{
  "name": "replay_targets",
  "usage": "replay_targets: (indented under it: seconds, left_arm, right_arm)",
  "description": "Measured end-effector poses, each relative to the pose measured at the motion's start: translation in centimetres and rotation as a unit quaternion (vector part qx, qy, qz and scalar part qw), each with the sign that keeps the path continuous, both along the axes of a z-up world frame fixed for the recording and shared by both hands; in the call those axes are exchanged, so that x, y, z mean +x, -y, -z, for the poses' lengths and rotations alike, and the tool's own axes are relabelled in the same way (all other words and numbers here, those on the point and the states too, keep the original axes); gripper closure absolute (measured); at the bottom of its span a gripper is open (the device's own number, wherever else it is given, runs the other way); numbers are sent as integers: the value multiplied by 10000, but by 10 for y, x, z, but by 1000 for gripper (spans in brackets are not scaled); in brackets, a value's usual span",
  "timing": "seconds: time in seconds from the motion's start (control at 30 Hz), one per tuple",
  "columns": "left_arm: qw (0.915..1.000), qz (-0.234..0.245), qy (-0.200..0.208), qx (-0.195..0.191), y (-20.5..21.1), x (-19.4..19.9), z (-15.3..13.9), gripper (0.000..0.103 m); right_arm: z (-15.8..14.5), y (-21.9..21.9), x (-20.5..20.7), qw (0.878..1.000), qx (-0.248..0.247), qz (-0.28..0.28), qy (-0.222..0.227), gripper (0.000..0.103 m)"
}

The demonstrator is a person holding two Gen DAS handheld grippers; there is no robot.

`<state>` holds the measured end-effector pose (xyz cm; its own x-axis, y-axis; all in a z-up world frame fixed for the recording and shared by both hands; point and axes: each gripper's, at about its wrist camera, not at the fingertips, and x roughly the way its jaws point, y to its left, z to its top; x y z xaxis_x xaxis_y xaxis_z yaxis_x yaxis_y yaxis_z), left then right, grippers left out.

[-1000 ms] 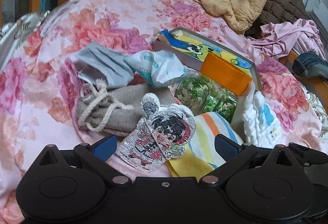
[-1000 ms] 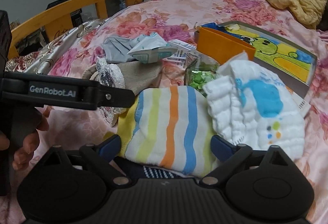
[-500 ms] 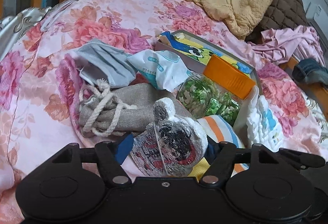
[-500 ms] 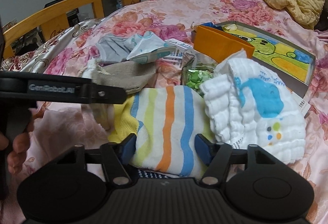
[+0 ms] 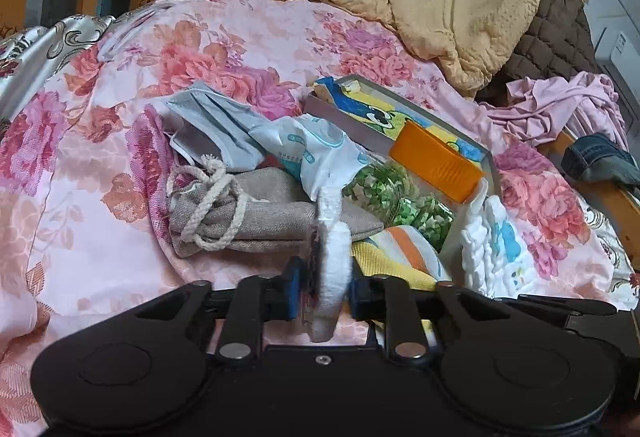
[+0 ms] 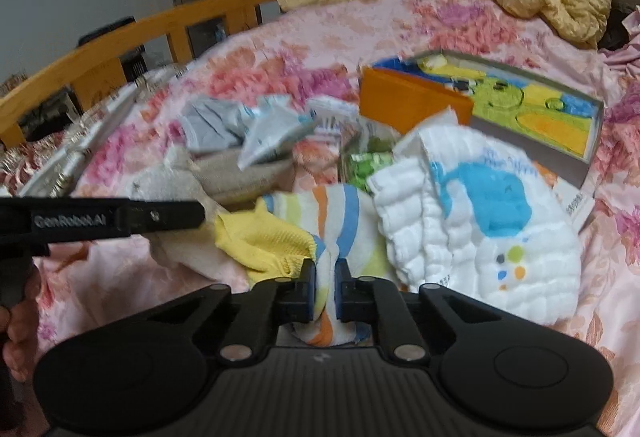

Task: Organize soft objects
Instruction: 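Grasp the small white sock with the left tool while the right tool grasps the striped towel, then carry the white sock and striped towel over the frog-painting tray with both tools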

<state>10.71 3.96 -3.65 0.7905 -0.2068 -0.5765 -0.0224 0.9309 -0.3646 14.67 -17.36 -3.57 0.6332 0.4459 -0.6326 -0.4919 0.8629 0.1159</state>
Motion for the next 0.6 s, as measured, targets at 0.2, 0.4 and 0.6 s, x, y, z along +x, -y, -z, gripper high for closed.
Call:
replay_targets:
  seconds: [0.2, 0.4, 0.6]
  left_arm:
    - [9995, 3, 292, -141, 1, -11, -9, 88]
    - [9966, -79, 811, -128, 3, -28, -26, 88]
    - [9908, -165, 1326, -217, -2, -38, -51, 88]
  right_arm:
    - [-20, 13, -10, 9962, 736, -191, 417, 94]
    - [-41, 30, -16, 9847, 1511, -341, 798, 94]
    - [-67, 47, -16, 9699, 2148, -384, 1077, 93]
